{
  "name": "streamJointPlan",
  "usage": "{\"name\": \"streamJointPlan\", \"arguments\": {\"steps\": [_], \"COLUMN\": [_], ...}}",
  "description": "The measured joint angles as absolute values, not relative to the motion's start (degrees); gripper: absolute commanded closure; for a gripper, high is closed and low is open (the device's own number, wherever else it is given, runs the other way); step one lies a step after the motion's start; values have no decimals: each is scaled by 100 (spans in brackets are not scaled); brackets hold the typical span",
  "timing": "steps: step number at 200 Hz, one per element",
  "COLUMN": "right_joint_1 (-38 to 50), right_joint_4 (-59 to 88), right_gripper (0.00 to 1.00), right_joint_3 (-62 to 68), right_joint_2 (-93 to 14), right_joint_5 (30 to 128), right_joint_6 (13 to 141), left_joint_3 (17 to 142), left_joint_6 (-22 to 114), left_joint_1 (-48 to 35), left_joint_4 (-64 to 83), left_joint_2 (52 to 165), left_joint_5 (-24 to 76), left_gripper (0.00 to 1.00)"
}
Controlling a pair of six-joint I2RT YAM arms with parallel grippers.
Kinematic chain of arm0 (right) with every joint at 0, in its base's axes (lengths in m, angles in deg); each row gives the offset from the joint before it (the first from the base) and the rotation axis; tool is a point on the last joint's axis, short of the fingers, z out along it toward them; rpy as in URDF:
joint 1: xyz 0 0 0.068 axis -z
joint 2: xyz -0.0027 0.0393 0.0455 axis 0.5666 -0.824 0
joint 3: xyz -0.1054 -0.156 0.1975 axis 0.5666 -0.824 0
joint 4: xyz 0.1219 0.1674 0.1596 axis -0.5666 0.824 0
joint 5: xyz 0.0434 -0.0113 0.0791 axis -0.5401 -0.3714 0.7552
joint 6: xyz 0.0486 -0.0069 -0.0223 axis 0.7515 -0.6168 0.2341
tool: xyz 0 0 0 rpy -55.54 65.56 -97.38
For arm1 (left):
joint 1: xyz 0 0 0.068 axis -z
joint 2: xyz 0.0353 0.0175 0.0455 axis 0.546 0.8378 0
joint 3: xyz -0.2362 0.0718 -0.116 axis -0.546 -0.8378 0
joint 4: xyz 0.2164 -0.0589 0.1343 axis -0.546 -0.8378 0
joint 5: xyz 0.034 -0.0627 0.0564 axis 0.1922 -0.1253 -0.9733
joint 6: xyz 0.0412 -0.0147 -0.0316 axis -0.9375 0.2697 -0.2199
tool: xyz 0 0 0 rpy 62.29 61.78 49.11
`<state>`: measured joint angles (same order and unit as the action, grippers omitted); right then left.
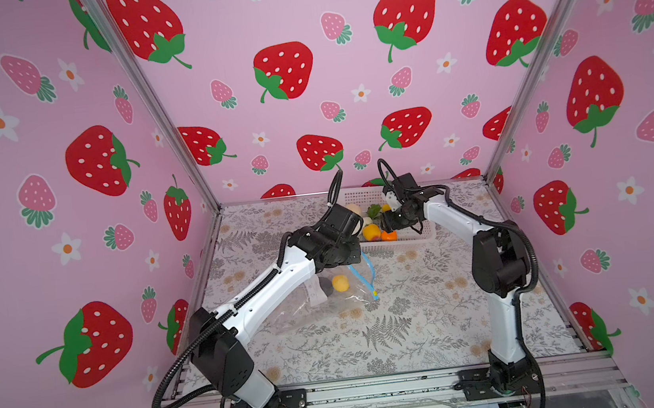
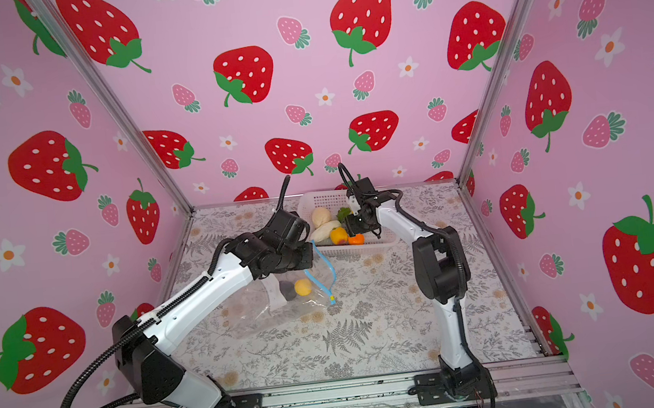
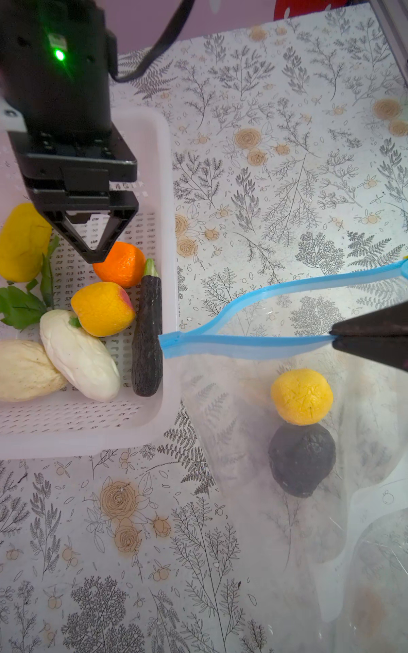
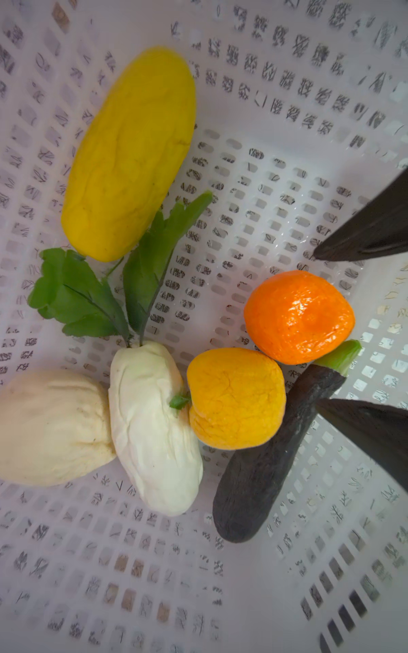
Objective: Place the food in the zip-top bag and seal the zipper
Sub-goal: 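Lower the open right gripper around the orange in the basket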
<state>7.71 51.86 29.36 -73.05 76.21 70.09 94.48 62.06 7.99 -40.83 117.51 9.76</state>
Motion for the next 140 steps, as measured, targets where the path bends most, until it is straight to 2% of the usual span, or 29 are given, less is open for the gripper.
{"name": "streamJointPlan", "arguments": {"steps": [70,140], "right_joint_1": [828,876], "right_joint_4": [5588,5839], "right_gripper": [31,31], "right_joint_3": [3542,3749], "right_joint_2": [-7812,-8057], "right_joint_5": [7634,7689], "right_joint_6": [6990,6955], "left_joint_3": [9503,9584], "left_joint_6": [6208,6208], "left_joint_1": [796,761], "left_joint_4": [-4080,-4074], "left_joint_2": [11766,11845], "left_joint_5": [978,1028], "left_gripper": [100,100]}}
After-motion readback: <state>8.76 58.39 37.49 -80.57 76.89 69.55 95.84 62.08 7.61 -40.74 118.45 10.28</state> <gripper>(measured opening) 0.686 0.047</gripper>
